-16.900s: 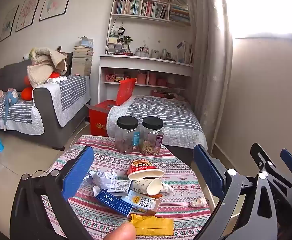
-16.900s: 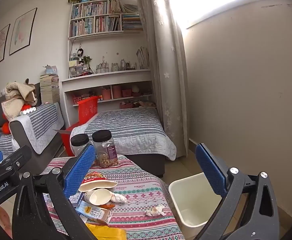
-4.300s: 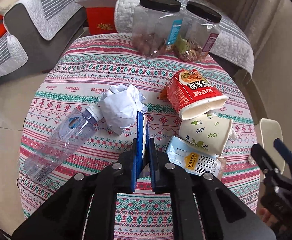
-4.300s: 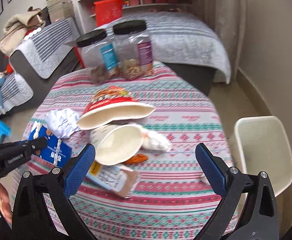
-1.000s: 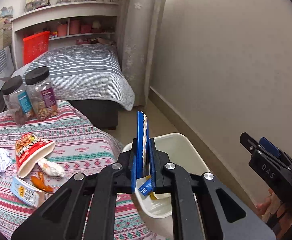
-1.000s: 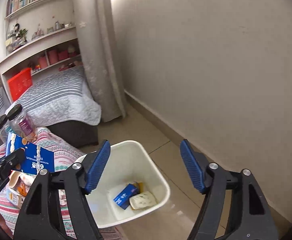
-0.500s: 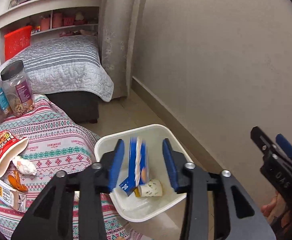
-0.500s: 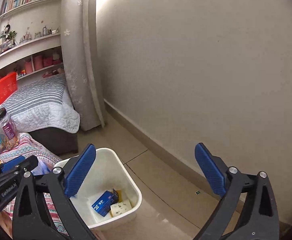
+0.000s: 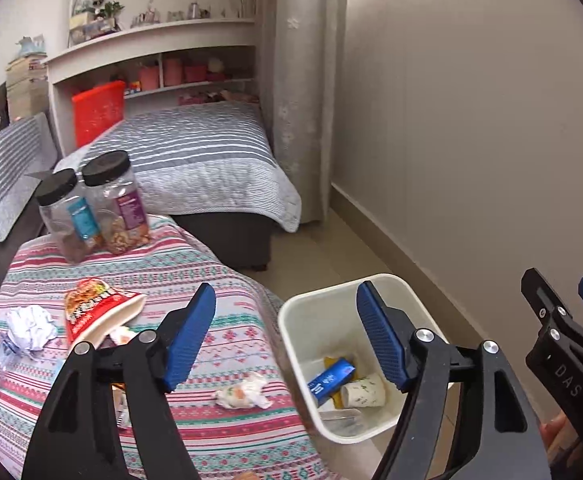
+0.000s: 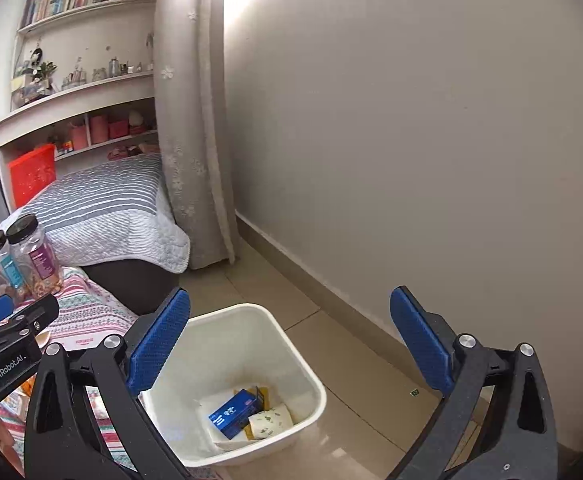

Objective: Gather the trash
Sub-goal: 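Open the left gripper to drop the blue-white box into the bin, then move both tools back over the table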

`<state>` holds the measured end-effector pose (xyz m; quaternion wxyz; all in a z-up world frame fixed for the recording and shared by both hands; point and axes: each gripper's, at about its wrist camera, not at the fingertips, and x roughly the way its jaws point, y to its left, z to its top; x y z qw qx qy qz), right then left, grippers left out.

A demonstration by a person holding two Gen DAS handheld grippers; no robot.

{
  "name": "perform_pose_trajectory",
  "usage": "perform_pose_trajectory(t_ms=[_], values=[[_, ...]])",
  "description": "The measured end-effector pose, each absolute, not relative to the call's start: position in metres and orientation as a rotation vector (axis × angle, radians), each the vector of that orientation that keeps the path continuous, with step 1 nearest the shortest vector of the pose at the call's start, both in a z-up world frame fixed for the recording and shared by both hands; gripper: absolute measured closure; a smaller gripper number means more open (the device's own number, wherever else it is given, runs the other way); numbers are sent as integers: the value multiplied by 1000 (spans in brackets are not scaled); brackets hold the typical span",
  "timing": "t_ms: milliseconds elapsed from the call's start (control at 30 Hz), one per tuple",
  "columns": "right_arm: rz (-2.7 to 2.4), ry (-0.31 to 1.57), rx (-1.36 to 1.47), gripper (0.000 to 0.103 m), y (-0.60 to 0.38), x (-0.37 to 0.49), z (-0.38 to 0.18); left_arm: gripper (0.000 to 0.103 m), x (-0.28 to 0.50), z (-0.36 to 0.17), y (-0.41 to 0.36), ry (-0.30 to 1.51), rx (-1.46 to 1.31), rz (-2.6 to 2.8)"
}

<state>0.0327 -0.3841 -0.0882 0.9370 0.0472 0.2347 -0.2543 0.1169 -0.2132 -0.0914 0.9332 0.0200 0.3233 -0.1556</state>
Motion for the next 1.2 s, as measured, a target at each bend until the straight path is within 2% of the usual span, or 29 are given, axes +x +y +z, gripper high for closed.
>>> perform_pose_trajectory(t_ms=[167,300,767,1200], values=[[-470,480,75,7,-356,44,-85,30,115,-92,-187,646,69,-240],[-430,487,52,7,-329,54,-83,25,122,-90,-158,643,54,-184],[-296,508,11,7,-239,87,-86,23,131,-95,-63,683,23,-43],[-165,561,-28,7,-162,111,-101,21,143,-116,27,796,16,93]])
